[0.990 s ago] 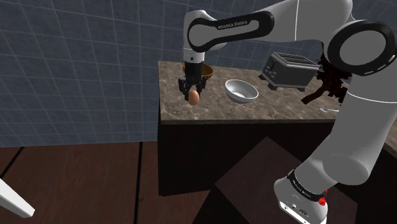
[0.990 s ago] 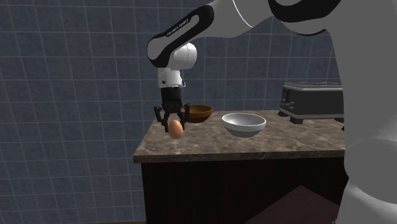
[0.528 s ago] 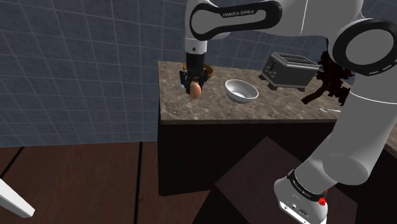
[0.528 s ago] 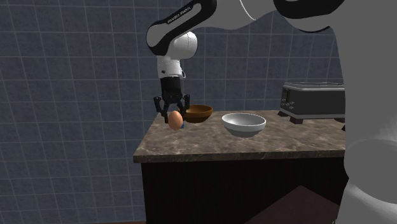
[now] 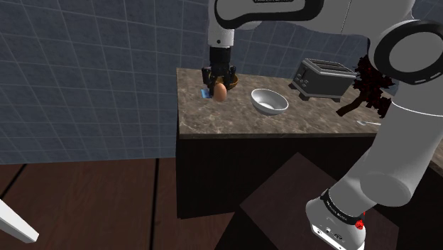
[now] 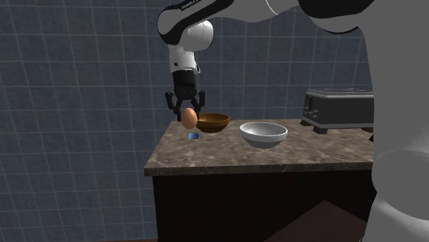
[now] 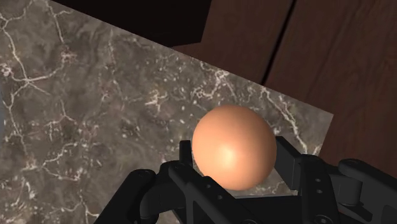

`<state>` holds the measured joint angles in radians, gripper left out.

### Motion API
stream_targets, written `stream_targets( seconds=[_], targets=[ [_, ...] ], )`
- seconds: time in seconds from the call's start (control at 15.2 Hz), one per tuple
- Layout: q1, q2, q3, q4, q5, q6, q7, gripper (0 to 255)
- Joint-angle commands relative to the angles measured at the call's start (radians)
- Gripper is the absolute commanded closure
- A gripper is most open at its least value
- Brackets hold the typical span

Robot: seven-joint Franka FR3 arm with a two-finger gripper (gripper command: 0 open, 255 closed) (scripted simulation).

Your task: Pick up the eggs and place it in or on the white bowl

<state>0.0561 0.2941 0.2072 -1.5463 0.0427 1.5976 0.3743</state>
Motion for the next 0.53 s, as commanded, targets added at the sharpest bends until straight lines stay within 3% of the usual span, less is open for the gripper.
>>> stream_targets(
  seconds=[0.0, 0.33, 0.46],
  targets=[
    [0.000, -0.004, 0.000, 0.021, 0.001, -0.025, 0.001, 255],
    [0.001, -0.003, 0.001, 0.089, 0.001, -0.092, 0.007, 255],
    [-0.014, -0.024, -0.006, 0.063, 0.002, -0.088, -0.015, 255]
  ],
)
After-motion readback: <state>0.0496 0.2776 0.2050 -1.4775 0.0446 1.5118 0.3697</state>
